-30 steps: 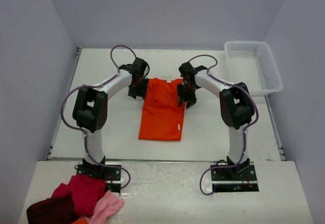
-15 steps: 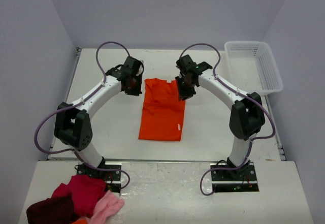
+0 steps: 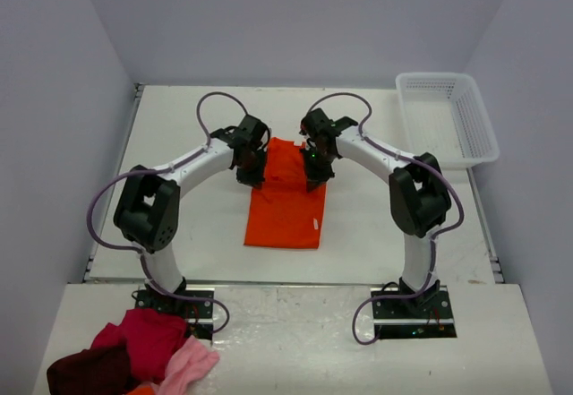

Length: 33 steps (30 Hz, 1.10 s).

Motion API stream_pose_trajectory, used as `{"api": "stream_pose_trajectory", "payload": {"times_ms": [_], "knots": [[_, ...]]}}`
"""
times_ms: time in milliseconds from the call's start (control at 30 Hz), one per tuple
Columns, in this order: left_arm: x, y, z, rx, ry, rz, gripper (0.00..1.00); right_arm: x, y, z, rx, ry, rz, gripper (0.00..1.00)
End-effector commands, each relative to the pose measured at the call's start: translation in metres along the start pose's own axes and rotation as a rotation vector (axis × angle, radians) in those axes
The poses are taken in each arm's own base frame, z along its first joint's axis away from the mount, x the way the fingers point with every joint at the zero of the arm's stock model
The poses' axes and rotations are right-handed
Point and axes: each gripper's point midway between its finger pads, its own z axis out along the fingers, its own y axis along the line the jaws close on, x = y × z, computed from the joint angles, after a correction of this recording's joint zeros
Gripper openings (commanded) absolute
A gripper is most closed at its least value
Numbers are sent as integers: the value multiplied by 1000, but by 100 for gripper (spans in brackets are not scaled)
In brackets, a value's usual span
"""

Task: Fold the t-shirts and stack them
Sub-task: Fold the folded rectangular tshirt in 1/3 of the way

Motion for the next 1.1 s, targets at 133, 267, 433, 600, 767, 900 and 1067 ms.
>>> {"api": "stream_pose_trajectory", "payload": {"times_ms": [133,267,433,600,767,900,1067], "knots": [[-37,-9,6,0,-62,52,0,-13,13,9,-53,-4,19,0],[-41,-7,14,-12,-60,68,0,-17,9,17,-27,2,39,0],[-38,-3,25,-25,-38,81,0,-16,-1,25,35,25,80,0],[-37,1,33,-23,-30,84,0,-13,-14,27,102,29,130,0],[-36,2,40,-15,-21,89,0,-10,-24,29,155,42,194,0],[-37,0,46,1,-18,94,0,-7,-30,34,182,69,215,0],[-40,-6,51,34,-27,109,0,0,-30,41,185,105,241,0]]}}
